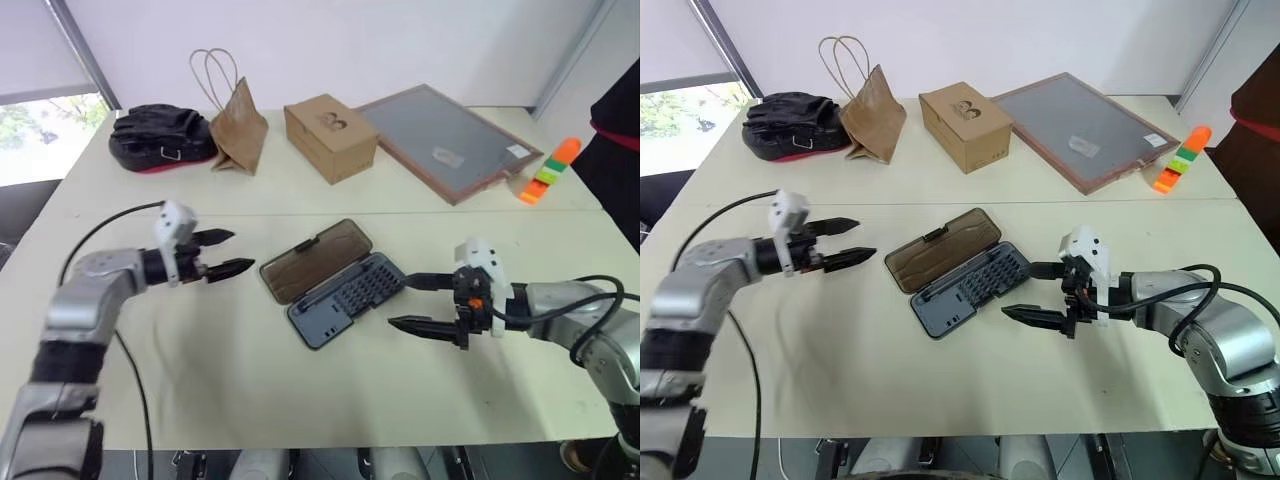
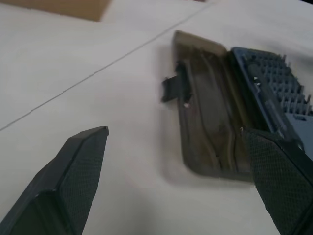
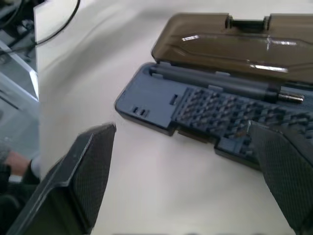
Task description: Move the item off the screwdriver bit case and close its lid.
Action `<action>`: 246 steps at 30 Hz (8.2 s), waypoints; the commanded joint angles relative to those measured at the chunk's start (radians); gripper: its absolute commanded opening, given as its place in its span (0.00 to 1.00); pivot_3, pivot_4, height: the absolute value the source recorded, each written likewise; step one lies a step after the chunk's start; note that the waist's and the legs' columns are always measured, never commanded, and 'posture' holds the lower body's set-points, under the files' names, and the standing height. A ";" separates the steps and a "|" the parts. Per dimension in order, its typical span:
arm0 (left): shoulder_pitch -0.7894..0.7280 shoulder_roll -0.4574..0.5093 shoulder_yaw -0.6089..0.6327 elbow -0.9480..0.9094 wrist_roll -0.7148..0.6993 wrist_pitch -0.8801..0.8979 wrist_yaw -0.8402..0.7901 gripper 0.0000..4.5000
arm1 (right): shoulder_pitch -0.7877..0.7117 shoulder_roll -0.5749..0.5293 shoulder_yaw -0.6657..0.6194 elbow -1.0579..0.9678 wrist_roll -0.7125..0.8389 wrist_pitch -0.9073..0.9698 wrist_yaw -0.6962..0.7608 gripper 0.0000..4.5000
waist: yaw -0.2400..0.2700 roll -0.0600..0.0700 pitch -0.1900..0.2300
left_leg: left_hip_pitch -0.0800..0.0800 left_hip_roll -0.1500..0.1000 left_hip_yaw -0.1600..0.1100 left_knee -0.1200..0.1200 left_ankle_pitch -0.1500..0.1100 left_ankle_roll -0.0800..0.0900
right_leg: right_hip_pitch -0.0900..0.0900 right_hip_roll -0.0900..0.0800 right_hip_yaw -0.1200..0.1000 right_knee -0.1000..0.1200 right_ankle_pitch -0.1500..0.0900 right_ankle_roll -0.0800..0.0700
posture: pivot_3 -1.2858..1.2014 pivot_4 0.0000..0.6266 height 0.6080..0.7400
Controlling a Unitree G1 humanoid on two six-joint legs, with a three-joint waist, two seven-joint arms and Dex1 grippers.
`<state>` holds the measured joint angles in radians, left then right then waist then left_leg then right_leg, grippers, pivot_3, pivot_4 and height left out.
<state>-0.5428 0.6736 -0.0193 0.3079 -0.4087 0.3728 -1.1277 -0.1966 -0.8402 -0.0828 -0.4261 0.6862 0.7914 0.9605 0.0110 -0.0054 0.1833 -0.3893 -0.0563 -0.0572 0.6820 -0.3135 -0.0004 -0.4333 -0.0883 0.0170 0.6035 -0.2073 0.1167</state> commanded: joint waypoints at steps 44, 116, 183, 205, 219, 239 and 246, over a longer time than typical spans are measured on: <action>-0.471 -0.224 -0.221 0.806 0.519 -1.009 -0.208 0.01 | 0.094 0.067 -0.061 -0.067 -0.051 -0.060 -0.159 1.00 | 0.001 -0.002 -0.001 | 0.001 0.000 0.000 0.004 0.000 0.000 | -0.001 0.001 0.000 0.009 0.000 0.001 | 0.52 0.24 1.00; 0.706 0.025 0.038 -0.761 -0.105 0.070 0.056 0.00 | -0.395 0.169 0.195 0.546 -0.353 -0.315 0.033 1.00 | -0.024 0.000 -0.001 | 0.007 0.001 0.000 0.002 0.001 -0.002 | 0.001 0.000 0.004 0.011 0.000 -0.001 | 0.52 0.24 1.00; 0.553 -0.001 -0.106 -0.494 0.091 -0.133 0.153 0.00 | -0.701 0.341 0.493 1.226 -0.806 -0.741 0.143 0.01 | -0.050 0.004 -0.017 | 0.037 0.002 0.000 -0.003 0.001 -0.002 | 0.029 0.002 0.003 0.009 -0.004 -0.006 | 0.52 0.24 1.00; 0.449 -0.078 0.124 -0.702 -0.330 0.233 0.267 0.00 | -0.603 0.224 0.410 0.906 -0.865 -1.037 0.026 0.01 | -0.049 0.004 -0.004 | 0.027 0.001 -0.001 -0.003 0.001 -0.003 | 0.019 0.002 0.005 0.010 -0.003 -0.006 | 0.52 0.24 1.00; 0.019 -0.254 0.137 0.008 -0.044 -0.056 0.475 0.00 | -0.588 0.251 0.404 0.850 -0.866 -1.034 0.018 0.01 | -0.028 0.003 -0.003 | 0.015 0.000 -0.002 -0.004 0.007 -0.013 | 0.006 0.005 0.004 0.009 -0.001 -0.003 | 0.52 0.24 1.00; -0.177 -0.270 0.046 0.401 0.065 -0.099 0.031 0.00 | -0.528 0.236 0.347 0.570 -0.817 -0.777 0.039 0.65 | -0.025 0.002 -0.002 | 0.012 0.001 -0.002 -0.004 0.004 -0.008 | 0.004 0.005 0.004 0.009 -0.001 -0.003 | 0.52 0.24 1.00; -0.185 -0.239 0.059 0.336 0.038 -0.045 -0.053 0.00 | -0.494 0.188 0.228 0.299 -0.641 -0.393 0.105 0.99 | -0.023 0.002 -0.002 | 0.005 0.001 -0.004 -0.002 0.004 -0.008 | -0.001 0.005 0.003 0.010 -0.001 -0.003 | 0.52 0.24 1.00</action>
<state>-0.7034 0.4150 0.0173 0.6978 -0.3410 0.3154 -1.1465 -0.6775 -0.6417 0.2321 -0.0196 -0.0527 0.2667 1.0461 -0.0119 -0.0037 0.1813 -0.3893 -0.0554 -0.0609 0.6821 -0.3087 -0.0085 -0.4396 -0.0836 0.0199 0.6147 -0.2081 0.1136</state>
